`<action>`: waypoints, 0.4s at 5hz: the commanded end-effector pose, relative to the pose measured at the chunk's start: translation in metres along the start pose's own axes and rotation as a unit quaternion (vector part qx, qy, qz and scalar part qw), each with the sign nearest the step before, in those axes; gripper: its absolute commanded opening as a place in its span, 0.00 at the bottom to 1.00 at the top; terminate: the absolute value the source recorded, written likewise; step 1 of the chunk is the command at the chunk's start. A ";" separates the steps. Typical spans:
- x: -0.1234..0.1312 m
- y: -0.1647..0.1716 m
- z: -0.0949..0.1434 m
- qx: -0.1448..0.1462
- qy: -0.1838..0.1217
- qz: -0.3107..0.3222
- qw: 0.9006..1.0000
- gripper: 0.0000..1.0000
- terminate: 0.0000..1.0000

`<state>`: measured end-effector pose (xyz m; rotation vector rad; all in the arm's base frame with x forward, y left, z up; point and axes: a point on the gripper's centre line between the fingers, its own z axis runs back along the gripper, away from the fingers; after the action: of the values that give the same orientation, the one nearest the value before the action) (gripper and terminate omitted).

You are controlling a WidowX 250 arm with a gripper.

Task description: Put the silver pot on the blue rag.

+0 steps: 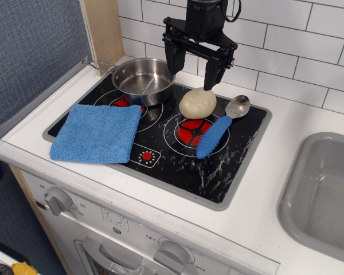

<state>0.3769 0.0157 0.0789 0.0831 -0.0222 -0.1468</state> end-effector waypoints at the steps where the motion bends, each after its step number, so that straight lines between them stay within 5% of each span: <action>1: 0.000 0.000 0.000 0.000 0.000 0.000 1.000 1.00 0.00; 2: 0.003 0.022 0.006 0.016 -0.010 0.027 0.999 1.00 0.00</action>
<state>0.3781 0.0312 0.0670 0.1049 0.0101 -0.0992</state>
